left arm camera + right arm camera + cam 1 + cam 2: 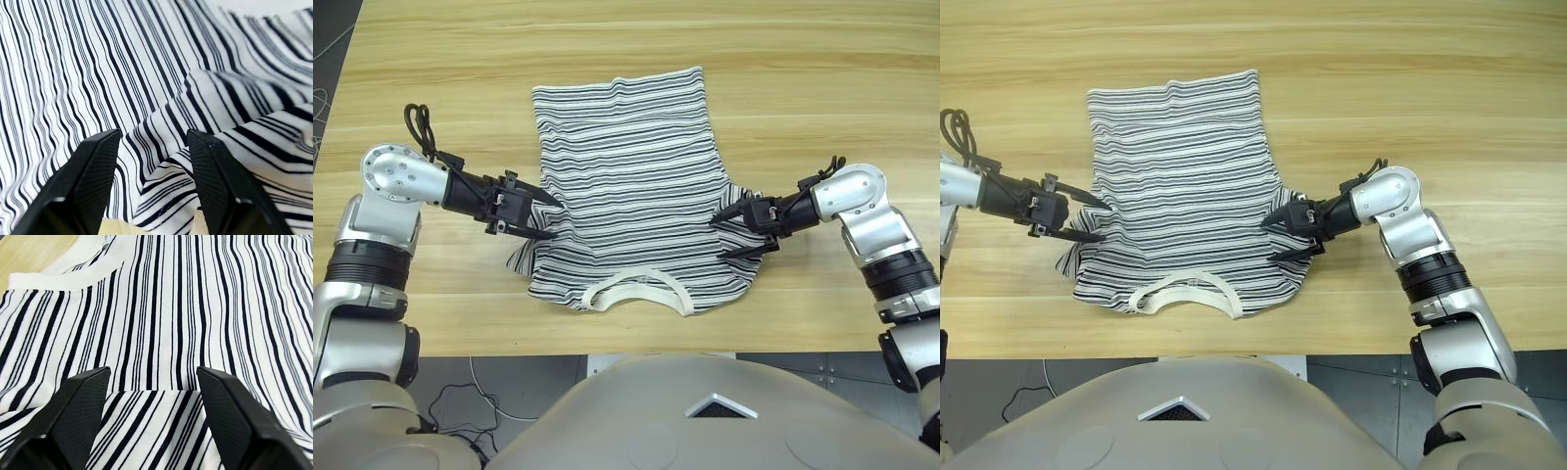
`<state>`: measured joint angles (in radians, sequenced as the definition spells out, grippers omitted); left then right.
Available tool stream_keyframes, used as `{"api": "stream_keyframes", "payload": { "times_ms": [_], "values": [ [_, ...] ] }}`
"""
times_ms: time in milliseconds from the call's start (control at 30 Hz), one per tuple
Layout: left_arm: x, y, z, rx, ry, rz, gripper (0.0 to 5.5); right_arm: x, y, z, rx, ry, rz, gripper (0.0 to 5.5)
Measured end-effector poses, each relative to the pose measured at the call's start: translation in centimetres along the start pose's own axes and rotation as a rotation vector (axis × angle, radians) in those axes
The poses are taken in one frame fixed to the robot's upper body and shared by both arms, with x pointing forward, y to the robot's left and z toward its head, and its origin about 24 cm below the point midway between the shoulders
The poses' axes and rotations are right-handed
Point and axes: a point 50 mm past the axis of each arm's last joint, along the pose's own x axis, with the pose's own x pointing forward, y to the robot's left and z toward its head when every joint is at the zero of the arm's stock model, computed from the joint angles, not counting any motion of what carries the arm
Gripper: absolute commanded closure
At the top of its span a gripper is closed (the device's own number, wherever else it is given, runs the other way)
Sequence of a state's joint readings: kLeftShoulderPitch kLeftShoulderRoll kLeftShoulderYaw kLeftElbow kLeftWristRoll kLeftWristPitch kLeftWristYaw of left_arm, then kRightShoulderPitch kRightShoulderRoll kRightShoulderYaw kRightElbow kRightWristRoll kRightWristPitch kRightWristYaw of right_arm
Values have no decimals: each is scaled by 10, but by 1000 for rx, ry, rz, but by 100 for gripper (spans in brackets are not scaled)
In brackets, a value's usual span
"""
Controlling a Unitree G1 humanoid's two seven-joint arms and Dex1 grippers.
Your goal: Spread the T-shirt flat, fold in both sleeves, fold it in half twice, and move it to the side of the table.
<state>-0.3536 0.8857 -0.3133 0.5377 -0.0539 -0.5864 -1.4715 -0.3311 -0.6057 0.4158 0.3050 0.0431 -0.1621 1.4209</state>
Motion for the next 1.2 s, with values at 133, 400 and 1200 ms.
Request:
{"api": "stream_keyframes", "payload": {
  "times_ms": [133, 400, 1200],
  "values": [
    [4, -5, -10, -33, 24, -6, 298, 0, 0, 0, 0, -2, 0, 225],
    [-1, 1, -16, -36, 40, 44, 298, 1, 0, -1, 1, -3, 0, 225],
    [4, 8, -33, -135, 69, 88, 298, 1, 0, -1, 2, -4, 1, 225]
  ]
}}
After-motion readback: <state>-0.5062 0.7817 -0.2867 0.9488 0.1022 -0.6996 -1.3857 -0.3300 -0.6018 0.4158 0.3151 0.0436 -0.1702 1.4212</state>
